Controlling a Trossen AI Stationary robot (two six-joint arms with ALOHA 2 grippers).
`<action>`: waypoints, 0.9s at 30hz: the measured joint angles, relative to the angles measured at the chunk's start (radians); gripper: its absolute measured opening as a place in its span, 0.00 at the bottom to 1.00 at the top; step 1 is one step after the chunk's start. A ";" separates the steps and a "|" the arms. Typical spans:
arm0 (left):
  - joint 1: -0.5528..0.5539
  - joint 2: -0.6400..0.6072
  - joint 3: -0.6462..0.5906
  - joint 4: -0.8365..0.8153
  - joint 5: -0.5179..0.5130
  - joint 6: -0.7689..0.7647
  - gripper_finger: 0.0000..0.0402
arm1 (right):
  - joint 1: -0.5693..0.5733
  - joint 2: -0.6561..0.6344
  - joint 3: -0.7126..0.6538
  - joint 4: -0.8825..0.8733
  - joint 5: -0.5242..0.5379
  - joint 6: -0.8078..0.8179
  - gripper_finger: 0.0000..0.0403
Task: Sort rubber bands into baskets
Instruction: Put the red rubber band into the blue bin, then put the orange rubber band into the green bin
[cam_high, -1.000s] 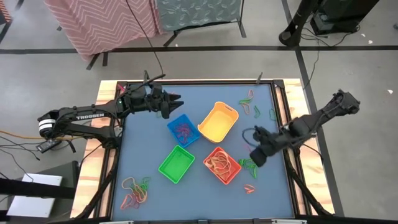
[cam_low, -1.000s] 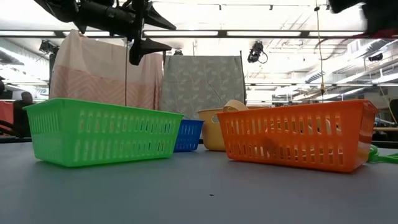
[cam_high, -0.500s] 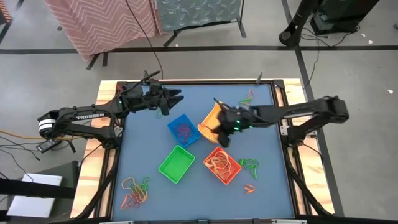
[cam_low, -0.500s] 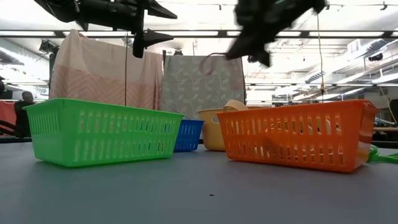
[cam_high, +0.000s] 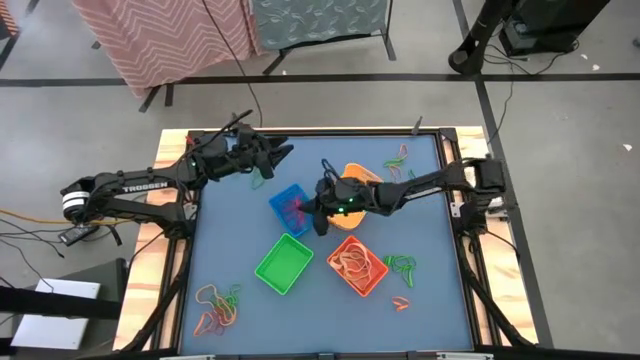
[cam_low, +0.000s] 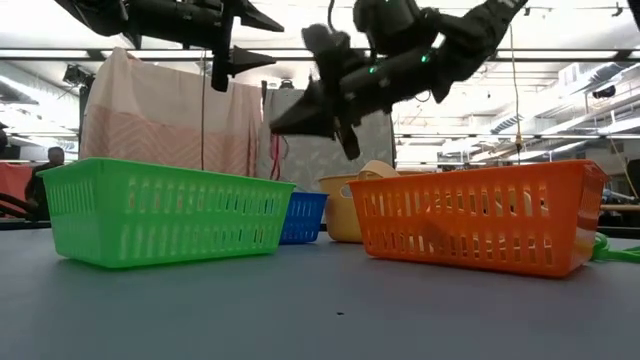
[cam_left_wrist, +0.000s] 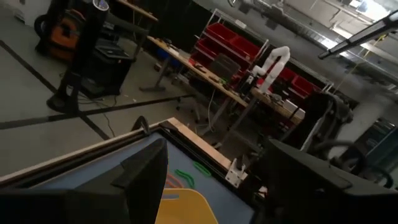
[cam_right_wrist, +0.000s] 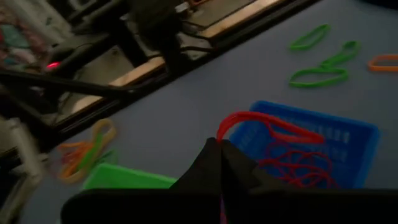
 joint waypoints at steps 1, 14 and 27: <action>0.000 0.000 0.000 0.000 0.000 0.000 0.68 | 0.000 0.010 0.000 0.008 0.013 0.001 0.02; 0.000 0.000 0.000 -0.002 -0.005 0.024 0.68 | 0.001 0.007 0.000 -0.023 -0.034 -0.028 0.42; 0.000 0.000 0.000 -0.005 -0.013 0.056 0.68 | -0.035 -0.051 0.001 -0.090 -0.335 0.002 0.73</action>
